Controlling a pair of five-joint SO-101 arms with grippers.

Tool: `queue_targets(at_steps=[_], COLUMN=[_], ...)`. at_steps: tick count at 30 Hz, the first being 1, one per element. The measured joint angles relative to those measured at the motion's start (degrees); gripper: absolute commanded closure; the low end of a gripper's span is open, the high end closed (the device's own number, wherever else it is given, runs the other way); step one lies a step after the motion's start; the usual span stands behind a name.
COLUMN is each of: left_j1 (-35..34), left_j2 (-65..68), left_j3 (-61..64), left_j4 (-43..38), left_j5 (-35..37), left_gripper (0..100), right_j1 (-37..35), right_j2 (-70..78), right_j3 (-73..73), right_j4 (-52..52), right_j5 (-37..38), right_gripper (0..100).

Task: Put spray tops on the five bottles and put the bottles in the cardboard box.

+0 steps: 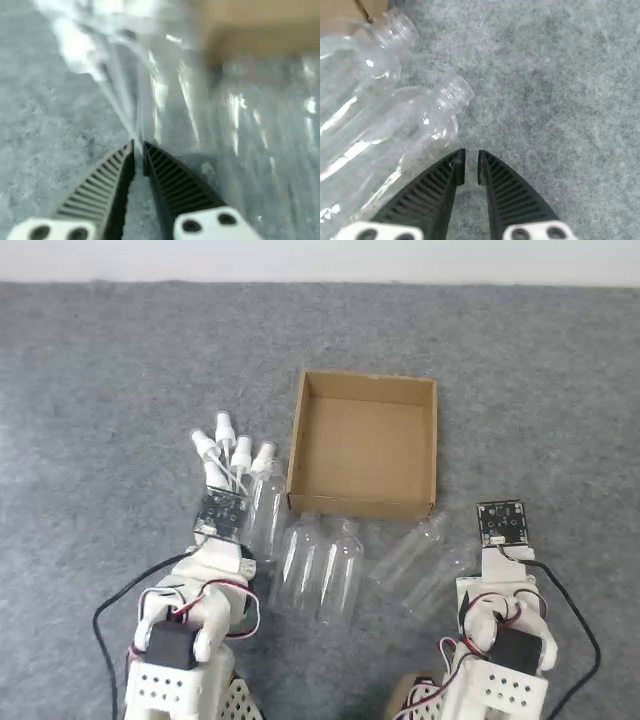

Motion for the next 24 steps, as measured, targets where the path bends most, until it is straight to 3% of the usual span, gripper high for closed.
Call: queue_targets(at_steps=[12,17,24], left_j1=[0.26,0.26,0.26], left_j2=[0.0,0.0,0.0], left_j3=[0.0,0.0,0.0], left_j4=[0.0,0.0,0.0], left_j5=[0.0,0.0,0.0], left_gripper=[97,97,97], right_j1=[-0.18,-0.18,-0.26], right_j2=[0.0,0.0,0.09], right_j3=[0.0,-2.99,-14.68], right_j4=[-9.58,-7.47,-3.52], right_j5=[0.0,0.0,0.0], right_gripper=[96.3,95.7,87.6])
